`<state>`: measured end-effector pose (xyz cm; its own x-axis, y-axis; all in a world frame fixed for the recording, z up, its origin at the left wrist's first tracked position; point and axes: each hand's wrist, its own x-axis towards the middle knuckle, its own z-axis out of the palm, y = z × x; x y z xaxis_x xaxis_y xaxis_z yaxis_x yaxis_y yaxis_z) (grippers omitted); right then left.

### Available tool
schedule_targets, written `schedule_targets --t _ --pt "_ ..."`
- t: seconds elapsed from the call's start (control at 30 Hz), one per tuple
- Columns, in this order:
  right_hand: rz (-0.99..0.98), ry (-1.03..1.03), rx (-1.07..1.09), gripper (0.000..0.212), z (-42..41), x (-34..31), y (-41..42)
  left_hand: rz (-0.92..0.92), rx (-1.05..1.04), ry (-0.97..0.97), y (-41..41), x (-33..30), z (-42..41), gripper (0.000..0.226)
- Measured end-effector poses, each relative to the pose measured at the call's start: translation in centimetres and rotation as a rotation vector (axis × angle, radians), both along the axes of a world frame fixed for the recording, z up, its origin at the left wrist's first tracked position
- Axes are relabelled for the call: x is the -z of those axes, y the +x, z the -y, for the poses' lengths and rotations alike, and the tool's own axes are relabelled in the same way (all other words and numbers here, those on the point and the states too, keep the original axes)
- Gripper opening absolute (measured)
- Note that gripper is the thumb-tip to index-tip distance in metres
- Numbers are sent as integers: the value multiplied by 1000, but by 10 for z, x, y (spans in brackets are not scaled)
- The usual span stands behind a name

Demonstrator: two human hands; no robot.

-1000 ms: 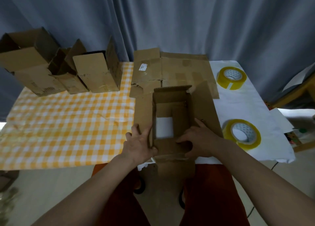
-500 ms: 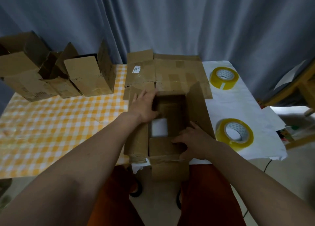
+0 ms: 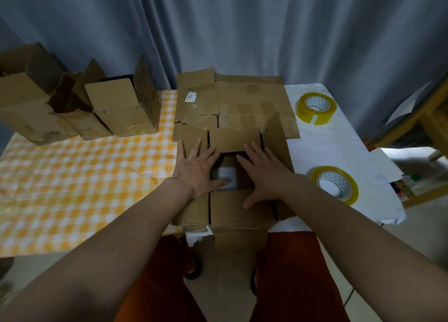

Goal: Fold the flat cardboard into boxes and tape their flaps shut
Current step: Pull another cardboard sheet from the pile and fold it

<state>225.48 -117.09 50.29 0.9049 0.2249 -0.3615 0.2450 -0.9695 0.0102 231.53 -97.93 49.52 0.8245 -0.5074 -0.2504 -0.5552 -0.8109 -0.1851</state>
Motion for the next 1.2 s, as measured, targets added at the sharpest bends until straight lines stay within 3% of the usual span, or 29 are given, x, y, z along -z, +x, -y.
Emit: schedule_targets --t 0.13,0.2,0.3,0.4,0.47,0.5,0.63,0.77,0.87,0.93,1.0,1.03,1.1,1.2 --pt "-119 -58 28 134 -3 -1 32 60 -103 -232 -11 -8 -7 82" --pt "-147 -63 39 134 -2 2 37 28 -226 -521 -18 -11 -12 84" --pt "-136 -62 40 135 -2 5 37 -135 -402 -1110 -26 -19 -21 90" --pt "-114 -68 33 135 -3 5 32 -109 -600 -1623 -41 -18 -19 64" --pt "-99 -69 39 134 -4 3 29 -89 -716 -1790 -56 -13 -11 47" --pt "-97 -65 46 133 -5 2 28 -125 -720 -1749 -63 -9 -6 44" --pt "-90 -35 61 131 -9 -4 23 -295 -430 -1110 -74 16 5 48" --pt "-2 17 28 118 -9 -13 15 -415 -426 -873 -75 27 6 65" --pt "240 108 -3 97 -7 -21 5 -442 -450 -853 -76 31 9 68" --pt "488 361 89 75 -3 -26 -5 -488 -465 -899 -73 32 9 69" --pt "654 697 367 56 6 -26 -15 -532 -465 -976 -74 32 9 71" --pt "659 859 555 50 11 -22 -19 -538 -463 -1009 -74 32 9 74" --pt "476 1021 872 47 19 -6 -27 -548 -493 -1068 -76 32 10 80" --pt "123 1059 912 57 11 26 -44 -574 -540 -1121 -76 30 11 88"
